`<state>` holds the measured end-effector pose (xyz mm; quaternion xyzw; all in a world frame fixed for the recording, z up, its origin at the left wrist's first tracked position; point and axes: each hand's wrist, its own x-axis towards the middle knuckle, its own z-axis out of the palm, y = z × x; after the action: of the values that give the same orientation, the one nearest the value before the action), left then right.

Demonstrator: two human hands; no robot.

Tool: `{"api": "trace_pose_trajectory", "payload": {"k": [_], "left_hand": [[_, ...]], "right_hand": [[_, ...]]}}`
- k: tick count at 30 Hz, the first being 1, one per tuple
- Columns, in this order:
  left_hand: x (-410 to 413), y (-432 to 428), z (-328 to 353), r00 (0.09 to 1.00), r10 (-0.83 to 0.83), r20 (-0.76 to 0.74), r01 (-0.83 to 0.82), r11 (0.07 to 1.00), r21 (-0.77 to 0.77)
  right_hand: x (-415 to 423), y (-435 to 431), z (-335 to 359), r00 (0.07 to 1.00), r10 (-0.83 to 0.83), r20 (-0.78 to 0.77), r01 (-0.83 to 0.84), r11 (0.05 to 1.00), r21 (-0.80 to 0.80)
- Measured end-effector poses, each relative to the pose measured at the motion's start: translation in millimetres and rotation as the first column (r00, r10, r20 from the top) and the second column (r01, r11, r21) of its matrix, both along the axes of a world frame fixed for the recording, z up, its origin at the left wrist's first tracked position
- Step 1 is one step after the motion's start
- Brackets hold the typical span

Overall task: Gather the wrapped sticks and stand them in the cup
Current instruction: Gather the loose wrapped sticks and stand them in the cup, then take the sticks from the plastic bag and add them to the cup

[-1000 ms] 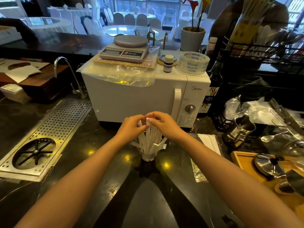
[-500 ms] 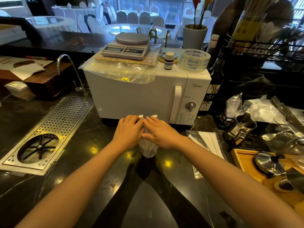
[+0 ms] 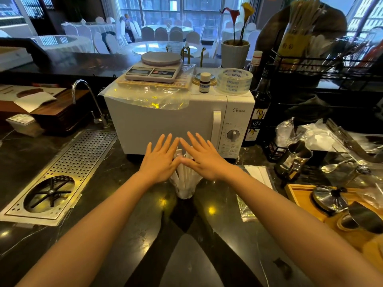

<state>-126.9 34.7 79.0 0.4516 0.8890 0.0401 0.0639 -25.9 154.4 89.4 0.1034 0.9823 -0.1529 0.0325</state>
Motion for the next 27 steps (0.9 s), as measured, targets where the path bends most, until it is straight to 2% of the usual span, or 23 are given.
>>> {"api": "trace_pose_trajectory", "payload": {"k": [6,15,20,27], "left_hand": [[15.6,17.0,22.9,0.999,-0.041,-0.004,0.041,0.989,0.144],[78.3,76.9,21.4,0.963,-0.262,0.070,0.241,0.946,0.215],[110.6,106.8,-6.1,0.937,-0.331,0.115,0.311,0.936,0.162],[137.6,127.8,-68.3,0.942,-0.211,0.263,0.208,0.977,0.038]], "right_hand": [[21.9,23.4,13.9,0.986,-0.146,-0.075,0.146,0.989,-0.010],[88.3,69.4,-0.4,0.926,-0.367,-0.086,0.361,0.929,-0.079],[132.2,81.8,-26.9,0.875,-0.485,-0.005,0.478,0.864,-0.157],[167.1,85.1,-64.1,0.786,-0.606,0.127,0.615,0.739,-0.275]]}}
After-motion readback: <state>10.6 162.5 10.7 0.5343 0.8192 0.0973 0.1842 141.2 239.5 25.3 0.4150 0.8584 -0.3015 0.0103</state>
